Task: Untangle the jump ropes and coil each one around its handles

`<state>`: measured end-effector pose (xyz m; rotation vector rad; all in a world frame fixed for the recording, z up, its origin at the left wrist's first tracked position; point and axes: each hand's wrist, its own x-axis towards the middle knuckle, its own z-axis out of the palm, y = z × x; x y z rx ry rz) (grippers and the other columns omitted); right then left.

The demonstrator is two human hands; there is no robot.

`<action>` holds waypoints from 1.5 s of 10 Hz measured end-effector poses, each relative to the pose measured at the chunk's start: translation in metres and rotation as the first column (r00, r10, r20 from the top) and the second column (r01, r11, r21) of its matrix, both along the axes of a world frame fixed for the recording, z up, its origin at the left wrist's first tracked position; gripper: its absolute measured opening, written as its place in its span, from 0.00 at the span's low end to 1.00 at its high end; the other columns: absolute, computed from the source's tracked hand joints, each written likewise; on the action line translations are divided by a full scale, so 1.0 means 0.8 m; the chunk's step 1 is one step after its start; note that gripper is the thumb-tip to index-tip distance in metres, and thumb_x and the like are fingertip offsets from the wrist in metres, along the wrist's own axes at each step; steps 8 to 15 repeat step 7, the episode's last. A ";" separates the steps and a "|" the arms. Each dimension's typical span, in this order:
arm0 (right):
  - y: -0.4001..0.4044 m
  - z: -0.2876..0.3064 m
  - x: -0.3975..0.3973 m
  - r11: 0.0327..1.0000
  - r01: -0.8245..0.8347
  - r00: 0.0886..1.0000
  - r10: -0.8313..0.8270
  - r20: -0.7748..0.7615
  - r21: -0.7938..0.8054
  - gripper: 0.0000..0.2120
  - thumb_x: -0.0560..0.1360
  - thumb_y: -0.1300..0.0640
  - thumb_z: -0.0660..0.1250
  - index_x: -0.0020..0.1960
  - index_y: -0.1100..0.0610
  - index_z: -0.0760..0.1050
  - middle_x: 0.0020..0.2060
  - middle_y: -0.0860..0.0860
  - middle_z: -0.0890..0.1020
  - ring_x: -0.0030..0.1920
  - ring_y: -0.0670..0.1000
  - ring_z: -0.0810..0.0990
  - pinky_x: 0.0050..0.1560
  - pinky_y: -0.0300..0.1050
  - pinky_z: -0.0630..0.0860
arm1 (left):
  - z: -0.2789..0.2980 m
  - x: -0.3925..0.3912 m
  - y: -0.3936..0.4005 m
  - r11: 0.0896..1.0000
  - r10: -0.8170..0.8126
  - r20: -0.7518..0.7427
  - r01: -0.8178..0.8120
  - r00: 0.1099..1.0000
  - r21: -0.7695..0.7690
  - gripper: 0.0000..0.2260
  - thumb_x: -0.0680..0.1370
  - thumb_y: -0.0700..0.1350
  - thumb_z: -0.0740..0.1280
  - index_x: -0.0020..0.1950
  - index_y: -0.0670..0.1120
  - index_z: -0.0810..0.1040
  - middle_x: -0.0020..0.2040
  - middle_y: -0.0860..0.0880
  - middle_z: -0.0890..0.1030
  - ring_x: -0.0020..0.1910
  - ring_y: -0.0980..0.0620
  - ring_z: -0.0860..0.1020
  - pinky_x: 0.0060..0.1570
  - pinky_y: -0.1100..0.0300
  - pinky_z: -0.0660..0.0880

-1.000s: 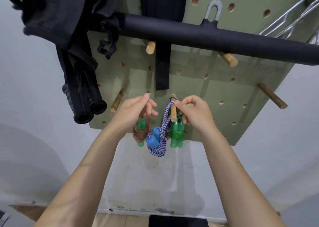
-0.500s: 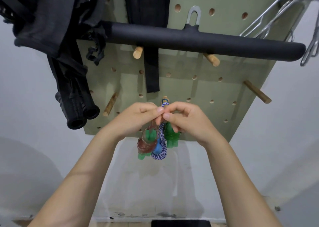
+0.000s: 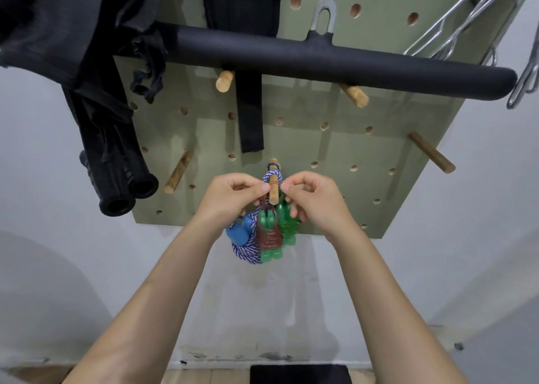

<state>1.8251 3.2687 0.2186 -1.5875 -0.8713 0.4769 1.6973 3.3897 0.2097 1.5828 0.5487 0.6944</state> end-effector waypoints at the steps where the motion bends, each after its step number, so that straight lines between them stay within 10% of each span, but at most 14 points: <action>1: 0.007 0.000 0.002 0.999 -0.020 0.998 0.023 -0.064 0.037 0.03 0.78 0.63 0.67 0.47 0.63 0.78 0.31 0.54 0.81 0.21 0.50 0.73 0.21 0.39 0.66 | -0.002 0.006 0.001 0.999 0.022 0.057 -0.020 0.998 -0.041 0.02 0.75 0.39 0.73 0.43 0.41 0.84 0.35 0.40 0.82 0.28 0.53 0.76 0.25 0.64 0.71; 15: -0.012 0.010 -0.011 0.997 0.035 0.993 -0.026 -0.112 0.074 0.03 0.77 0.63 0.68 0.45 0.62 0.76 0.35 0.56 0.84 0.20 0.50 0.73 0.22 0.39 0.68 | 0.012 -0.009 -0.004 0.997 0.072 0.122 -0.071 0.990 -0.009 0.03 0.74 0.38 0.74 0.42 0.44 0.82 0.34 0.50 0.82 0.31 0.54 0.79 0.36 0.60 0.76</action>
